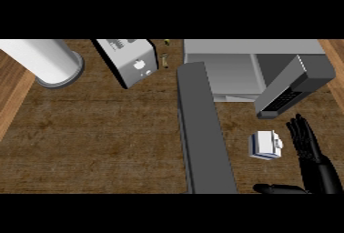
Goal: Pick up the milk, place it into the microwave and close the microwave
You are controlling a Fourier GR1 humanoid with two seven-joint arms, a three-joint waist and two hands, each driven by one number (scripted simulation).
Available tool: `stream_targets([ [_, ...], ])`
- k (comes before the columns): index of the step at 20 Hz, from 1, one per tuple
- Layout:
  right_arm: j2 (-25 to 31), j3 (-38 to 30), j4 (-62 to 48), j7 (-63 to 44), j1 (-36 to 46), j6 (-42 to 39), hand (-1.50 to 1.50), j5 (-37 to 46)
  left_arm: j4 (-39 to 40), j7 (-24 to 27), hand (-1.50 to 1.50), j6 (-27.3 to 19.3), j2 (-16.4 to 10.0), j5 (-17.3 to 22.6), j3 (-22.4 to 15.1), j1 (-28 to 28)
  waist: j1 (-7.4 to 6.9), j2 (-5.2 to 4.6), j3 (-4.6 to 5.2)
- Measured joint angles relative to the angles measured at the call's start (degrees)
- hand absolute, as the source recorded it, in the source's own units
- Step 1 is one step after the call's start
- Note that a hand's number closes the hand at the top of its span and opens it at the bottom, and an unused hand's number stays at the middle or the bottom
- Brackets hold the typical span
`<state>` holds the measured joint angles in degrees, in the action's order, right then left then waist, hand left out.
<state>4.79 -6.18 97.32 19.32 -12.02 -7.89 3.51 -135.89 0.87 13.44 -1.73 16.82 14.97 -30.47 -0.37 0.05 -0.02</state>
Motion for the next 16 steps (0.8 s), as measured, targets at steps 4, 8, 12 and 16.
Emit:
stream_targets([
  [4,1.24,-3.13,-9.15,5.42,2.28,-0.13,-1.5,-0.14,0.27,0.17,-1.5,0.87,0.47,0.53,0.75,-0.19,-0.05,-0.02,0.0],
  [8,2.78,-5.3,-17.65,10.04,5.19,-0.76,-1.5,-0.06,0.55,-0.48,-1.5,1.93,0.7,1.14,2.01,0.39,-0.05,-0.03,-0.01],
  [12,3.85,-6.38,-25.45,14.82,7.66,-1.8,-1.5,0.11,0.45,-0.67,-1.5,2.53,1.2,1.44,2.71,0.43,-0.06,-0.03,-0.01],
  [16,5.14,-7.11,-33.57,20.51,9.75,-2.59,-1.5,1.06,1.11,0.59,-1.5,4.95,1.46,2.58,4.63,-0.28,-0.15,-0.02,-0.01],
])
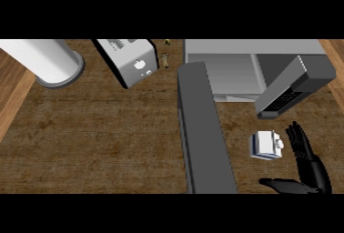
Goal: Pick up the milk, place it into the microwave and close the microwave
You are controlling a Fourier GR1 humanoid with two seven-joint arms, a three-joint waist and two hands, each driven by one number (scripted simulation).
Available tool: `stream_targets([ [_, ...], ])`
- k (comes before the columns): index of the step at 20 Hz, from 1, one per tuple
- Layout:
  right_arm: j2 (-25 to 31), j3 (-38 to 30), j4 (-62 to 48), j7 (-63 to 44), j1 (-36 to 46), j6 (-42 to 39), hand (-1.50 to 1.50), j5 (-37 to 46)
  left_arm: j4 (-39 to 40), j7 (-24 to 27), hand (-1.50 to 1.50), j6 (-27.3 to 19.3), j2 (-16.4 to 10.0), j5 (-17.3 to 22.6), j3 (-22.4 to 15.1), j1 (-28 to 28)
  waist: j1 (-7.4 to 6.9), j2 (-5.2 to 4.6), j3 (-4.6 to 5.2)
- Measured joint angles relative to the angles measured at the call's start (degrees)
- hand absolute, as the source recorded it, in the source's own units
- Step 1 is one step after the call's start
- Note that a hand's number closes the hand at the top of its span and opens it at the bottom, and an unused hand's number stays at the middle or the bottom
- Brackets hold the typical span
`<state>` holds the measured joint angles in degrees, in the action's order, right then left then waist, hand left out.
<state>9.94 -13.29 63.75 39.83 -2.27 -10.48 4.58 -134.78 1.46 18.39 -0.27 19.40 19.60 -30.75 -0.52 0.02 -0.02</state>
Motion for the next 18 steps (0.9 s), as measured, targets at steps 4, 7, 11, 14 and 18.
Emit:
stream_targets([
  [4,0.96,-0.83,-6.86,2.99,4.05,0.41,-1.5,0.42,-0.33,-0.1,-1.5,0.18,0.07,0.55,0.28,-0.53,-0.03,0.0,0.0],
  [7,1.09,-1.12,-13.39,6.59,6.9,2.3,-1.5,1.88,-0.19,0.53,-1.5,0.73,0.09,0.89,0.71,-1.46,-0.15,-0.02,-0.01],
  [11,1.32,-1.55,-21.7,11.65,10.24,4.55,-1.5,3.4,-0.37,-0.15,-1.5,-0.59,-0.45,0.71,-0.26,-1.23,-0.18,-0.06,-0.02],
  [14,3.26,-2.65,-28.54,14.45,13.9,4.89,-1.5,3.93,-0.54,-1.06,-1.5,-0.5,-0.58,0.82,-0.3,-1.22,-0.38,-0.12,-0.06],
  [18,4.03,-3.0,-36.44,17.46,17.78,5.1,1.5,4.86,-0.63,-0.72,-1.5,-0.49,-0.34,0.92,-0.64,-2.19,-0.62,-0.15,-0.07],
])
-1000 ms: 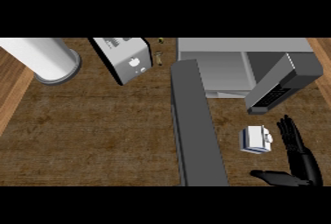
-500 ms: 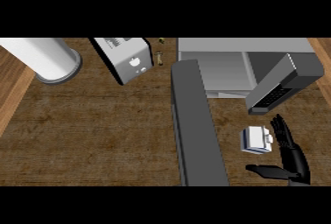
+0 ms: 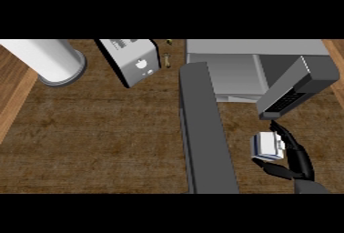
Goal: Pick up the milk, place it into the microwave and close the microwave
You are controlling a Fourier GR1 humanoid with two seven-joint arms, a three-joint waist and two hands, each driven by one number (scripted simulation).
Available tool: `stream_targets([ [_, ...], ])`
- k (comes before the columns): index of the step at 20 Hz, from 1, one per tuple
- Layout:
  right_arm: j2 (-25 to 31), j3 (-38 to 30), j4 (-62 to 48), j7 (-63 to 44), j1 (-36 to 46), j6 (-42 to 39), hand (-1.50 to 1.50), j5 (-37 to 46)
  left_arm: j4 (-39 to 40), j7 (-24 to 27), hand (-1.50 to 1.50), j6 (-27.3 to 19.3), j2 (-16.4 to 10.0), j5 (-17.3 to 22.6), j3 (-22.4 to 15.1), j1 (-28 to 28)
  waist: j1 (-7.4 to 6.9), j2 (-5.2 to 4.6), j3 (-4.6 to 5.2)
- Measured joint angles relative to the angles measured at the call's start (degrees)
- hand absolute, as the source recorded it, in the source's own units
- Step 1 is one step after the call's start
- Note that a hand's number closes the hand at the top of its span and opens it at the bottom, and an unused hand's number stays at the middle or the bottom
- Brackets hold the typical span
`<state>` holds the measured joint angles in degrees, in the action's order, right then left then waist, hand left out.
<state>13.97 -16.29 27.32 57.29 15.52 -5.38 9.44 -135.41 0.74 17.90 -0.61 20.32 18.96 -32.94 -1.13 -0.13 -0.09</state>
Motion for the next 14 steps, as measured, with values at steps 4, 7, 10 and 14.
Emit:
stream_targets([
  [4,0.35,0.3,-4.15,2.05,2.49,-0.43,1.5,0.77,0.33,0.8,-1.5,1.28,-0.21,0.37,1.25,-0.07,-0.18,-0.03,0.01],
  [7,-0.12,0.81,-4.23,3.48,3.56,1.14,1.5,1.83,0.29,1.62,-1.5,1.24,0.09,0.39,0.17,-0.73,-0.22,0.03,0.08],
  [10,-0.38,0.42,-4.96,4.6,4.54,1.77,1.5,1.68,0.59,1.9,-1.5,1.64,0.32,0.45,0.31,-0.45,-0.11,0.02,0.09],
  [14,-0.97,-0.55,-5.81,4.43,7.1,2.58,1.5,0.93,1.04,2.65,-1.5,2.52,0.09,1.43,1.68,-0.84,-0.16,-0.02,0.08],
])
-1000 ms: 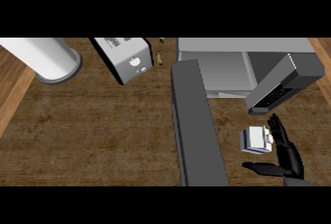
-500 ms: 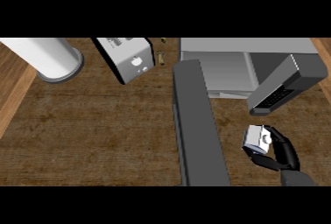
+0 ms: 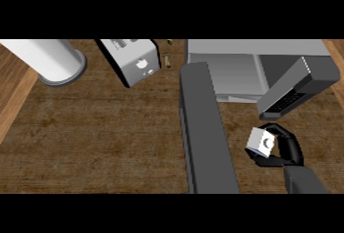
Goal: Pick up the milk, place it into the microwave and close the microwave
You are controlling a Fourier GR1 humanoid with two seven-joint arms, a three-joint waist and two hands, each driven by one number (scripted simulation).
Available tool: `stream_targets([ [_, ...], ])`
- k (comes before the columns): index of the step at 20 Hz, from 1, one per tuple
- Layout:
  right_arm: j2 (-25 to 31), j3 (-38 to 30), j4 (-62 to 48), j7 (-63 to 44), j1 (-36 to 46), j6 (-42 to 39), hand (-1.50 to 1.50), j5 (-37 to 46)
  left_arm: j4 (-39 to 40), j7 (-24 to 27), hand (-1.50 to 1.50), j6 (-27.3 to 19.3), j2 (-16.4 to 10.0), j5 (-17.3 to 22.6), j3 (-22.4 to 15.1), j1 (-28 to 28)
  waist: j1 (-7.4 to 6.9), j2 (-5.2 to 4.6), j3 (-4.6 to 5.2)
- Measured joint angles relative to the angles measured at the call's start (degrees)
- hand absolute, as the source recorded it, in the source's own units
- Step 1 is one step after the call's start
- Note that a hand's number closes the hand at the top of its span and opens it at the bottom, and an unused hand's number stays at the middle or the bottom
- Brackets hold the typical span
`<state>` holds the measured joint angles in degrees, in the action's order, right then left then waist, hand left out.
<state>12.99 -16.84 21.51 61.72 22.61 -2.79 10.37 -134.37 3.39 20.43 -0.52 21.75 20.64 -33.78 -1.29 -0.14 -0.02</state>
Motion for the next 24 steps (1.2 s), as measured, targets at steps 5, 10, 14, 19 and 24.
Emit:
stream_targets([
  [5,0.2,-0.12,-2.44,0.34,2.91,-0.13,1.5,0.22,0.34,-0.24,-1.5,0.13,-0.15,0.49,0.52,1.28,-0.09,-0.16,-0.09],
  [10,-1.12,1.35,-1.31,-0.49,4.09,-2.31,1.5,0.16,-0.02,-0.96,-1.5,-0.13,0.0,1.0,0.28,0.73,0.13,0.0,-0.07],
  [14,-2.86,3.28,2.63,-2.04,3.99,-4.2,1.5,-0.21,0.5,-0.69,-1.5,0.76,-0.29,2.31,2.15,0.42,0.67,0.25,0.0],
  [19,-5.22,5.67,10.6,-4.96,2.93,-4.07,1.5,-0.45,0.28,-0.54,-1.5,-0.54,0.01,1.41,0.76,-0.02,1.03,0.34,0.03],
  [24,-7.46,7.06,19.55,-12.51,3.53,-2.04,1.5,-1.35,0.56,-0.85,-1.5,0.57,-0.18,2.47,2.96,-0.21,1.1,0.38,0.05],
])
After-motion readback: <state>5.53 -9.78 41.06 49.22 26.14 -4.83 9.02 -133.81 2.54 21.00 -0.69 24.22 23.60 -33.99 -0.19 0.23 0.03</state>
